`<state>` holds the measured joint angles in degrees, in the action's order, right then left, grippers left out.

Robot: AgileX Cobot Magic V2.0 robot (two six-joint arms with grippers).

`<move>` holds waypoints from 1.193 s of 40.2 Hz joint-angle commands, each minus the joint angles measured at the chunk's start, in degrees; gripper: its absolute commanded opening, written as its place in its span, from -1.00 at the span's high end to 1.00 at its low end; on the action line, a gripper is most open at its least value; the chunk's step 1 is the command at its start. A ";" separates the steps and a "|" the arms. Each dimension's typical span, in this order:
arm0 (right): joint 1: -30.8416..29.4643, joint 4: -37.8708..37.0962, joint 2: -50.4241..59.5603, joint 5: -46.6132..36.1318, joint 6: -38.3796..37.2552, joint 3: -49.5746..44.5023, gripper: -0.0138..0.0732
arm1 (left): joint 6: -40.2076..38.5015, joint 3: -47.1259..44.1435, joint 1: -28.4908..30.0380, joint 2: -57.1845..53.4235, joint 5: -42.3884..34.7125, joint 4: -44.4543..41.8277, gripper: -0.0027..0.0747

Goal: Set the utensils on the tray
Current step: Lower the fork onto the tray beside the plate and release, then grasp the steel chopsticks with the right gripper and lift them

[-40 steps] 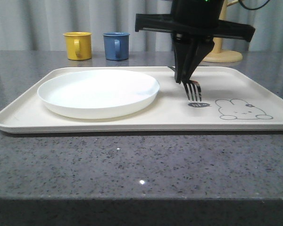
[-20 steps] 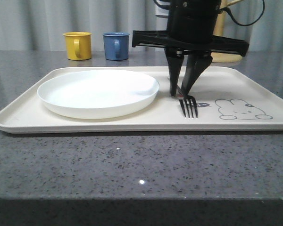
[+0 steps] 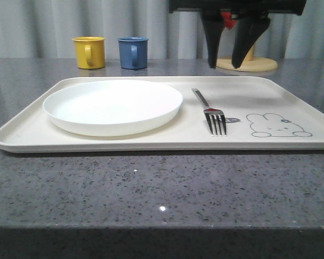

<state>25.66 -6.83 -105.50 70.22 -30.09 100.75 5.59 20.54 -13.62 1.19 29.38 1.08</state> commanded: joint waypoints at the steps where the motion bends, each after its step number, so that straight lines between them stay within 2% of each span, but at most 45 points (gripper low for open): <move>1: -3.01 -1.78 4.13 6.35 4.26 1.77 -0.03 | -0.53 1.36 0.16 0.72 -4.92 0.50 0.98; 9: -9.17 -1.83 8.12 6.35 10.72 -2.52 -0.03 | -0.53 1.36 0.16 0.72 -4.92 0.50 0.98; 18: -20.32 -1.77 13.23 5.44 16.04 -13.15 -0.03 | -0.53 1.36 0.16 0.72 -4.92 0.50 0.98; 26: -28.84 -0.04 15.28 -1.65 20.94 -21.89 -0.03 | -0.53 1.36 0.16 0.72 -4.92 0.50 0.98; 33: -30.07 -0.28 14.92 -8.20 21.60 -25.38 -0.03 | -0.53 1.36 0.16 0.72 -4.92 0.50 0.98; 48: -30.47 -0.06 10.91 -9.29 21.80 -25.38 -0.03 | -0.53 1.36 0.16 0.72 -4.92 0.50 0.98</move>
<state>-4.39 -6.67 -95.96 62.38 -9.06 74.14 5.59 20.54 -13.62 1.19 29.38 1.08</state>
